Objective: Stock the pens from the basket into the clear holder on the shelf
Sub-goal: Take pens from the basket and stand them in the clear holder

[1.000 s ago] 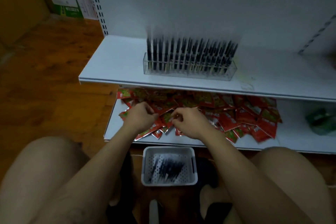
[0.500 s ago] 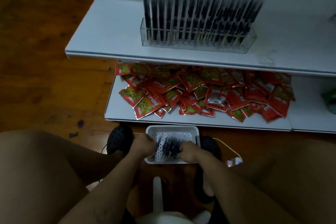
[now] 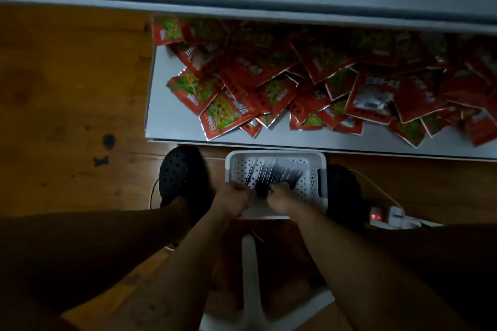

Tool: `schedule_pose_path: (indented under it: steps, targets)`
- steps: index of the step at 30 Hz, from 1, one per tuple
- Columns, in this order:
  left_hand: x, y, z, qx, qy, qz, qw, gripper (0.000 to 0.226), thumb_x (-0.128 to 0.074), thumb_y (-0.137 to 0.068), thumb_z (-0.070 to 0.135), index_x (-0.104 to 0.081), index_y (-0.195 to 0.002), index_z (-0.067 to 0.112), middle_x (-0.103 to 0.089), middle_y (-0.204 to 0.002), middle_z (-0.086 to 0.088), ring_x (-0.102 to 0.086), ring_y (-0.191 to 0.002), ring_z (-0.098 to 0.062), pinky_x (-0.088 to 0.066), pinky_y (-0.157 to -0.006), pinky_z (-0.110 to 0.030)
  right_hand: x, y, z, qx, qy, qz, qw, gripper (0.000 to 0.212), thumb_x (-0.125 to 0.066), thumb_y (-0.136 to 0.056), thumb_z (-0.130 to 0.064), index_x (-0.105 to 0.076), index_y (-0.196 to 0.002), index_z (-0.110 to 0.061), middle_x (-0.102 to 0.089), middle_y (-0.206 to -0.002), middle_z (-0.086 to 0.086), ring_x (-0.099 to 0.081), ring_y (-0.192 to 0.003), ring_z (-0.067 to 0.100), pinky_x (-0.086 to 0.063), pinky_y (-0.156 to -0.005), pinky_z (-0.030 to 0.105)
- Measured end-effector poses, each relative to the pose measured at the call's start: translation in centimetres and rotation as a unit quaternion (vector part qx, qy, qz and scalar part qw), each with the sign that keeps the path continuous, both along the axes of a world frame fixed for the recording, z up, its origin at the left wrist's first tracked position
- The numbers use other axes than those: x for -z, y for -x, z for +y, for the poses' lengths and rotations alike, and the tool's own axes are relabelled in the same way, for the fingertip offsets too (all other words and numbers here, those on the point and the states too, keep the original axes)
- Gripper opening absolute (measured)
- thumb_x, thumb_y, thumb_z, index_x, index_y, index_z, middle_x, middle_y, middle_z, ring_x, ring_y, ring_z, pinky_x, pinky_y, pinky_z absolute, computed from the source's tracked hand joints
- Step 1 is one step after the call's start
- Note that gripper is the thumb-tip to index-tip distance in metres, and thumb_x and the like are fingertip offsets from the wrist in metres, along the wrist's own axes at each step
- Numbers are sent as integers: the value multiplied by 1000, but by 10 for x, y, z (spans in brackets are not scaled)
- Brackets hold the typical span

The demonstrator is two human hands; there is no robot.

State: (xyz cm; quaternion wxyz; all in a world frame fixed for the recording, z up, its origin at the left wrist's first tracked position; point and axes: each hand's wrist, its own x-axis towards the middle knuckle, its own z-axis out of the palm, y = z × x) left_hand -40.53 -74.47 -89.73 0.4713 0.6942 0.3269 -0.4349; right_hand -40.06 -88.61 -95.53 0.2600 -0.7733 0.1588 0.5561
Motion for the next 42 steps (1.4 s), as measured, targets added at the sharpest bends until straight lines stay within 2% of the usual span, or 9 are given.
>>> schedule_pose_path:
  steps: [3,7,9,18,25,29,35,39,42]
  targets:
    - [10,-9,0,-6,-6,-16,1000,17,-59,-91,14,-57,-75,13,-55,-67,-8,-48,-59,-19,-36,-49,-22,8,-6,8,11,26,6,1000,52,-41,-95,-7,-32,-147,-3,-15,-157,19,-41,-130,36,-43,-104,39]
    - [13,-20,1,-10,-3,-35,999,21,-61,-92,18,-57,-72,15,-59,-71,-12,-51,-63,-22,-37,-54,-28,15,-9,11,91,47,-27,994,31,-46,-93,-10,-55,-117,6,-58,-105,20,-49,-64,16,-39,-48,23]
    - [11,-21,2,-3,-14,-44,999,21,-61,-91,20,-57,-71,15,-62,-76,-13,-54,-68,-23,-37,-53,-26,11,-8,6,130,80,-78,985,16,-52,-92,-11,-63,-92,0,-60,-78,11,-55,-62,19,-45,-51,23]
    - [-54,-22,-5,33,-15,-136,990,13,-66,-86,26,-62,-87,14,-65,-80,-8,-59,-68,-20,-41,-54,-23,-67,2,-12,261,-26,-186,947,23,-74,-77,-4,-66,-68,-23,-65,-73,-1,-64,-75,22,-58,-75,36]
    - [-140,-23,-1,100,-32,-251,962,19,-66,-88,28,-62,-97,12,-65,-84,-8,-61,-75,-20,-43,-59,-24,-152,7,-2,269,-162,-260,913,49,-69,-81,4,-44,-117,-18,-66,-91,13,-65,-81,31,-55,-76,45]
    - [-195,-30,-1,91,-35,-322,942,18,-67,-87,25,-60,-91,10,-62,-74,-3,-58,-70,-19,-43,-60,-25,-204,3,-2,223,-163,-372,886,13,-63,-89,-7,-53,-91,-13,-59,-87,10,-63,-82,30,-57,-71,42]
    - [-275,-49,2,95,-86,-421,898,14,-67,-87,30,-65,-94,18,-67,-89,0,-62,-82,-16,-46,-73,-26,-288,-18,-8,206,-147,-527,811,23,-70,-86,-23,-49,-77,-27,-64,-81,13,-66,-74,31,-56,-69,47]
    - [-316,-70,15,75,-104,-473,872,15,-64,-87,36,-65,-94,22,-69,-91,-1,-64,-81,-19,-51,-71,-30,-362,-38,-12,194,-140,-650,722,61,-70,-87,-14,-35,-134,-34,-57,-91,-9,-65,-69,10,-49,-56,14]
    - [-327,-90,27,51,-119,-507,852,21,-62,-89,36,-63,-103,20,-67,-94,-3,-64,-81,-20,-49,-61,-28,-400,-61,-16,157,-142,-727,653,79,-70,-87,-14,-24,-147,-35,-47,-94,-15,-64,-67,6,-53,-64,14]
